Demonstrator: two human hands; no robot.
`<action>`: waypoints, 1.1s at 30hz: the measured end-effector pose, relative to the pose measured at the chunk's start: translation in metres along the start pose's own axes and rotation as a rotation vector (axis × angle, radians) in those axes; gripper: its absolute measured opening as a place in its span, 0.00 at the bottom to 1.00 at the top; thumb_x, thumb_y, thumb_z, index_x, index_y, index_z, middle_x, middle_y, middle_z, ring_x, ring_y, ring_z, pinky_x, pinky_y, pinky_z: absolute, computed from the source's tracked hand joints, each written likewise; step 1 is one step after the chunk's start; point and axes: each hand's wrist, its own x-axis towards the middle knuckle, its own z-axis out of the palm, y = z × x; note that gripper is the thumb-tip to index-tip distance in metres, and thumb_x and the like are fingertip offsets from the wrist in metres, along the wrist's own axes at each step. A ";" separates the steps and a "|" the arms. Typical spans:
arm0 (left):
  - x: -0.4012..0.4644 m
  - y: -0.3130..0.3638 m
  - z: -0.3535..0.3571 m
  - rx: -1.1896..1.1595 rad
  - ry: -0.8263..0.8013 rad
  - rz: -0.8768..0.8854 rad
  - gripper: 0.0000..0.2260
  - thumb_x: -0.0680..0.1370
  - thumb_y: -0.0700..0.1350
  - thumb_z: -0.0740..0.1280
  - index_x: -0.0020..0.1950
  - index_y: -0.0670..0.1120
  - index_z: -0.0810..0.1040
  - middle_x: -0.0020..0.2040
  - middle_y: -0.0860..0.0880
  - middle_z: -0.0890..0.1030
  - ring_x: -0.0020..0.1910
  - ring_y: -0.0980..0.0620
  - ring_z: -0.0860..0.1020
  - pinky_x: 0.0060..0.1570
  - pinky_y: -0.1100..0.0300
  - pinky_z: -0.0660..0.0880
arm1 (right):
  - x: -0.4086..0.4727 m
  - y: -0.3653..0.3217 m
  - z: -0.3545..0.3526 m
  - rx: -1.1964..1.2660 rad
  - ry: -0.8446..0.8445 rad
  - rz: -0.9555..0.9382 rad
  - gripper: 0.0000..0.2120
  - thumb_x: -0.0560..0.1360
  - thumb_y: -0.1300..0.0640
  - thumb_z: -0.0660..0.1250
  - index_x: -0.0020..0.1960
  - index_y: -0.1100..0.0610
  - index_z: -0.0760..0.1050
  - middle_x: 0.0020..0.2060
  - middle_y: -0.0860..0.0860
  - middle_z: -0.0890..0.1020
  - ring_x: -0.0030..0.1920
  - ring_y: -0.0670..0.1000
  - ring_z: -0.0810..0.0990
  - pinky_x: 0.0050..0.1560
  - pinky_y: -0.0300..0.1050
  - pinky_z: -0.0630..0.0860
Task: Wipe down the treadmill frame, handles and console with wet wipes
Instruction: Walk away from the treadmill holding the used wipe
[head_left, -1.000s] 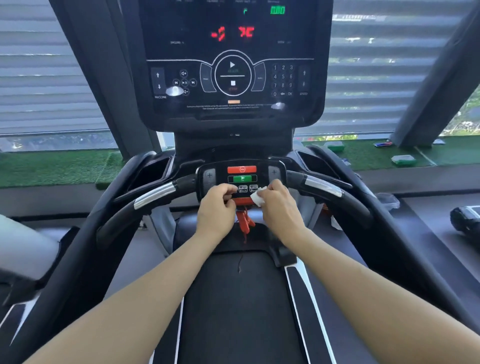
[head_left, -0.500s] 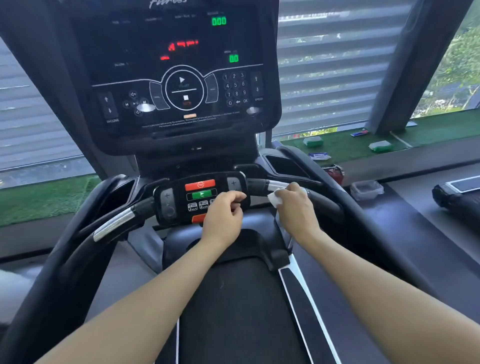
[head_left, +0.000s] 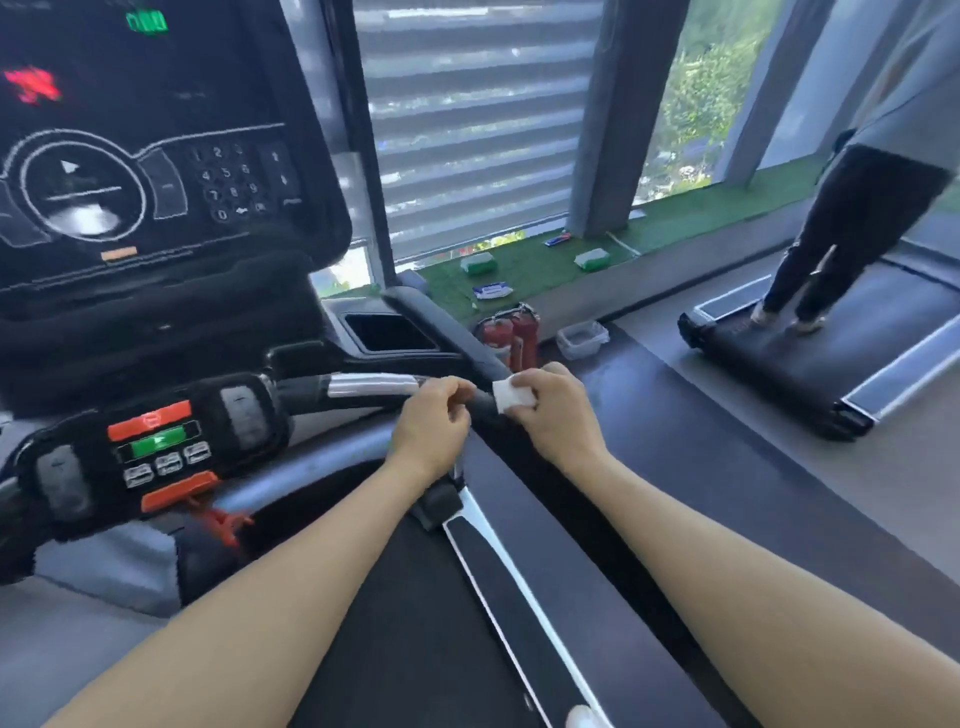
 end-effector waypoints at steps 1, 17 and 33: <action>0.003 0.002 0.007 -0.005 -0.039 0.039 0.13 0.74 0.33 0.63 0.56 0.44 0.79 0.53 0.48 0.82 0.53 0.49 0.79 0.57 0.58 0.73 | -0.009 0.007 -0.006 -0.002 0.056 0.049 0.17 0.73 0.61 0.69 0.61 0.58 0.77 0.52 0.54 0.74 0.54 0.55 0.74 0.50 0.41 0.67; -0.169 0.141 0.138 -0.068 -0.658 0.480 0.14 0.75 0.37 0.61 0.57 0.49 0.78 0.54 0.52 0.80 0.48 0.53 0.78 0.56 0.57 0.74 | -0.286 0.093 -0.120 -0.025 0.598 0.704 0.12 0.74 0.61 0.66 0.57 0.59 0.80 0.54 0.57 0.77 0.54 0.54 0.76 0.45 0.32 0.62; -0.426 0.315 0.336 -0.050 -0.974 0.560 0.14 0.77 0.38 0.62 0.60 0.48 0.76 0.56 0.53 0.77 0.51 0.54 0.77 0.53 0.57 0.75 | -0.583 0.242 -0.275 -0.081 0.759 1.056 0.12 0.75 0.61 0.63 0.56 0.58 0.80 0.56 0.56 0.77 0.54 0.55 0.76 0.43 0.38 0.66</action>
